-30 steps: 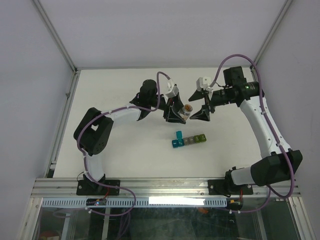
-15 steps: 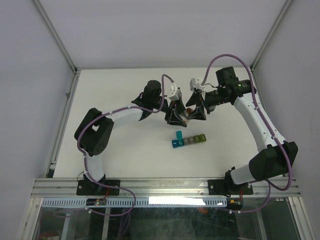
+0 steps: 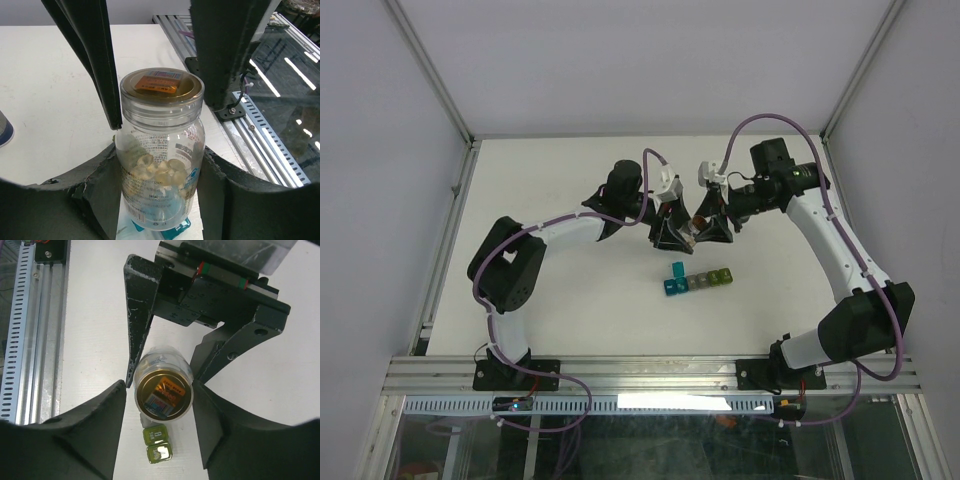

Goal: Sort the pills into containers

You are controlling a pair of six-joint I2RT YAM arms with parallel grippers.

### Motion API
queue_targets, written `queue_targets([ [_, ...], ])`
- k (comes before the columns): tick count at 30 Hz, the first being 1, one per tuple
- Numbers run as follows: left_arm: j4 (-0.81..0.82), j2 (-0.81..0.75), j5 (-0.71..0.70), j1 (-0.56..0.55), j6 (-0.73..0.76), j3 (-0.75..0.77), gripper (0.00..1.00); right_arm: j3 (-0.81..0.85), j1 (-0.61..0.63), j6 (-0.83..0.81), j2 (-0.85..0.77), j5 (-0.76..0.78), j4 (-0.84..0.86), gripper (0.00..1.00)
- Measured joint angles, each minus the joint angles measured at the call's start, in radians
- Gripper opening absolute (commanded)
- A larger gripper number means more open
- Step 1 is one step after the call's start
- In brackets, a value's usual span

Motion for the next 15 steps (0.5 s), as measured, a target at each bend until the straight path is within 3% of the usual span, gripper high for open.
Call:
queue_targets([
  [9,-0.012,-0.003,-0.012,-0.006,0.000,0.000,0.00,-0.008,0.000,0.046,-0.008,0.023,0.028,0.27],
  [12,0.005,-0.015,-0.086,-0.008,-0.008,-0.011,0.00,-0.011,-0.003,0.135,-0.013,0.060,0.072,0.18],
  [15,0.063,-0.053,-0.292,-0.036,-0.011,-0.072,0.00,-0.023,-0.006,0.307,-0.014,0.137,0.153,0.15],
])
